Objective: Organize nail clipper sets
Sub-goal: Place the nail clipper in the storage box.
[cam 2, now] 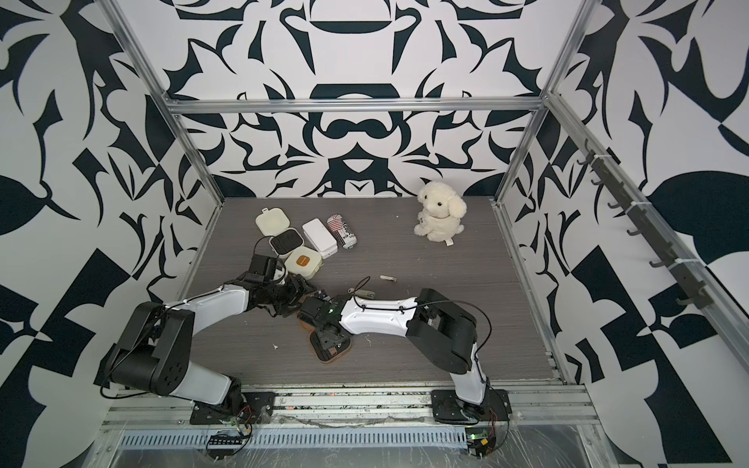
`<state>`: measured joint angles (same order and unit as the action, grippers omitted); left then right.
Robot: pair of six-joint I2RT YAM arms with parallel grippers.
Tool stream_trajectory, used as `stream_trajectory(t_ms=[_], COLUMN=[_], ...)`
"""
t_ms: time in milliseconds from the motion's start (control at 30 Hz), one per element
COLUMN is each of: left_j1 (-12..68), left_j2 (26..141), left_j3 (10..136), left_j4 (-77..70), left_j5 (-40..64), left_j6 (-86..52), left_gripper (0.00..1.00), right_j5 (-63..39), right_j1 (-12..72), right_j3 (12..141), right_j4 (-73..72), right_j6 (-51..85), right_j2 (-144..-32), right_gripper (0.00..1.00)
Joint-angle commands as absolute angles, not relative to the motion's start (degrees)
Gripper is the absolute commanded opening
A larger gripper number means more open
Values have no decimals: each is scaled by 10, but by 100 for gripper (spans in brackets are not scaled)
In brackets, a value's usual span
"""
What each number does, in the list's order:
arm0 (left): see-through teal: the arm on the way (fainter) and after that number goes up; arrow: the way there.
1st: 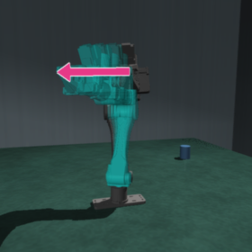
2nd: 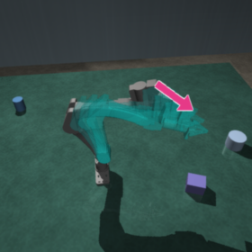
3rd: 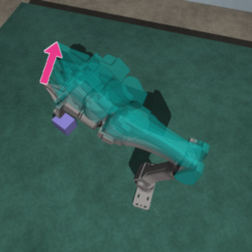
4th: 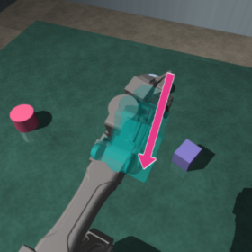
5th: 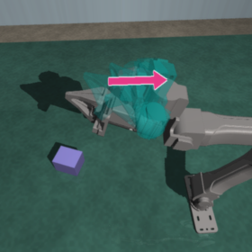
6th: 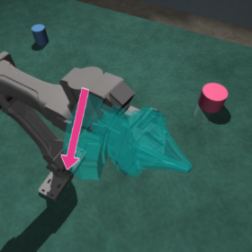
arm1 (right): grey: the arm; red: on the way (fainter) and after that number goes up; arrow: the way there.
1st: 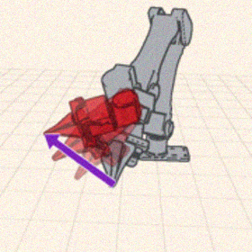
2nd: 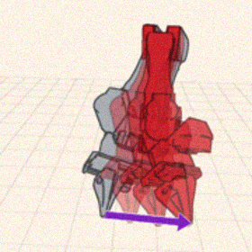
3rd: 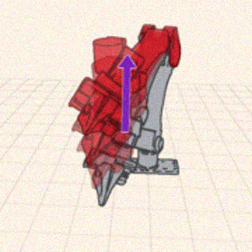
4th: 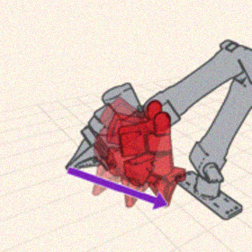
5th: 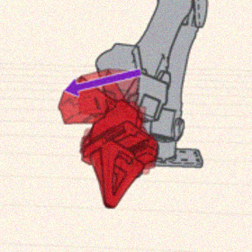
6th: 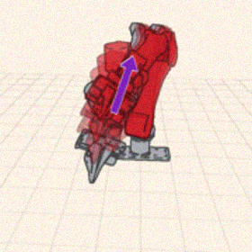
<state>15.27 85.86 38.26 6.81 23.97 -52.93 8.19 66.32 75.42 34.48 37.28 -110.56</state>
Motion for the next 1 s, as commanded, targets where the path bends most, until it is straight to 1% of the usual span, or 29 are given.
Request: stream_trajectory(t_ms=[0, 200, 267, 367, 700, 800, 967], left_j1=[150, 150, 150, 150, 150, 150, 150], left_j2=[871, 871, 871, 870, 867, 867, 871], left_j3=[370, 371, 371, 370, 374, 374, 376], left_j4=[95, 95, 95, 95, 99, 100, 100], left_j5=[216, 217, 218, 217, 217, 217, 218], left_j6=[-523, -522, -523, -523, -523, -523, -521], left_gripper=[79, 79, 78, 79, 79, 79, 78], right_j5=[97, 100, 103, 105, 84, 83, 73], right_j1=[658, 653, 652, 647, 645, 645, 644], right_j3=[784, 784, 783, 779, 780, 775, 768], right_j4=[351, 353, 353, 352, 324, 320, 319], right_j6=[376, 380, 383, 389, 377, 378, 381], right_j2=[-1098, -1100, -1099, -1095, -1075, -1066, -1068], right_gripper=[41, 43, 42, 38, 38, 33, 17])
